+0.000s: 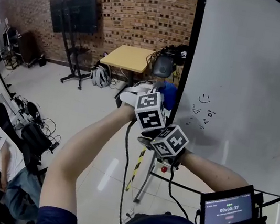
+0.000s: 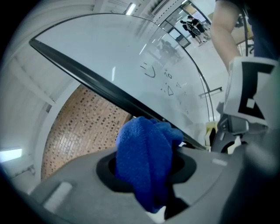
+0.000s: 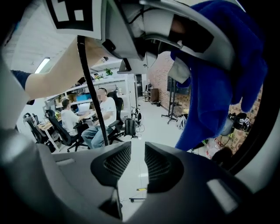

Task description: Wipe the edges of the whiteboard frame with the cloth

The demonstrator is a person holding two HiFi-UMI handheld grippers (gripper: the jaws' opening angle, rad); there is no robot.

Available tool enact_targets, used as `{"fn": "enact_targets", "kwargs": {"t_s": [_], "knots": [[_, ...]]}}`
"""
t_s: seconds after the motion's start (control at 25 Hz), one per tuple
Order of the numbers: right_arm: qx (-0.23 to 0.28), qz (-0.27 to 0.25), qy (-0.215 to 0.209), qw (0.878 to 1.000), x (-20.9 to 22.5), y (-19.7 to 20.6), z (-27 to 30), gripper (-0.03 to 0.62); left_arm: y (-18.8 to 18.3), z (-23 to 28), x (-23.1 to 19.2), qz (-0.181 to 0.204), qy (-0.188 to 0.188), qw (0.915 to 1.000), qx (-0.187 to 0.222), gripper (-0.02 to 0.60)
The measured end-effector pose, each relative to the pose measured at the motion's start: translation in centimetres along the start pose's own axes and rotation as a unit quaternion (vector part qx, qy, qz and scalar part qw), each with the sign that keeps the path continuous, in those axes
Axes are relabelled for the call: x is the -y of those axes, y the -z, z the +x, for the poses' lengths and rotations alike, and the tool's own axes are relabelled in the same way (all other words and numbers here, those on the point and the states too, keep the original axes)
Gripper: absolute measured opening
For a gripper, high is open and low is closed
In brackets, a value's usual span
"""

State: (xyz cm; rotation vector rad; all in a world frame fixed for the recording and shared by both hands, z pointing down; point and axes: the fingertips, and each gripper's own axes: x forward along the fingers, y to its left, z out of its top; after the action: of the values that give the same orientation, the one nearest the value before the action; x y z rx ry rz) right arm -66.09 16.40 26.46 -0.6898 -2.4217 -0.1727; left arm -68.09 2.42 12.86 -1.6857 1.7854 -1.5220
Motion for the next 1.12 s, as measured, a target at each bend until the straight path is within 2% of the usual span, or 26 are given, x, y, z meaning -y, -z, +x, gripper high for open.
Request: {"fn": "enact_targets", "kwargs": {"t_s": [0.2, 0.28, 0.52, 0.72, 0.92, 1.12], "knots": [[0.009, -0.035, 0.009, 0.999, 0.3, -3.0, -2.0, 0.100, -1.2, -1.3, -2.6, 0.026, -0.004, 0.9996, -0.006, 0.156], [0.011, -0.047, 0.011, 0.999, 0.7, -3.9, -2.6, 0.079, -1.8, -1.7, -3.8, 0.032, -0.008, 0.9994, -0.006, 0.156], [0.022, -0.078, 0.003, 0.997, 0.8, -7.0, -3.4, 0.063, -3.0, -2.7, -8.5, 0.030, -0.030, 0.9990, 0.011, 0.156], [0.048, -0.104, 0.002, 0.993, -0.7, -10.5, -5.5, 0.024, -4.5, -4.3, -11.1, 0.048, -0.042, 0.9979, 0.012, 0.156], [0.069, -0.133, 0.012, 0.989, -1.0, -14.0, -8.3, 0.014, -6.4, -6.0, -13.9, 0.043, -0.055, 0.9974, 0.021, 0.156], [0.072, -0.139, 0.024, 0.987, -0.2, -16.1, -9.9, 0.011, -6.9, -7.6, -16.1, 0.044, -0.065, 0.9968, 0.012, 0.156]]}}
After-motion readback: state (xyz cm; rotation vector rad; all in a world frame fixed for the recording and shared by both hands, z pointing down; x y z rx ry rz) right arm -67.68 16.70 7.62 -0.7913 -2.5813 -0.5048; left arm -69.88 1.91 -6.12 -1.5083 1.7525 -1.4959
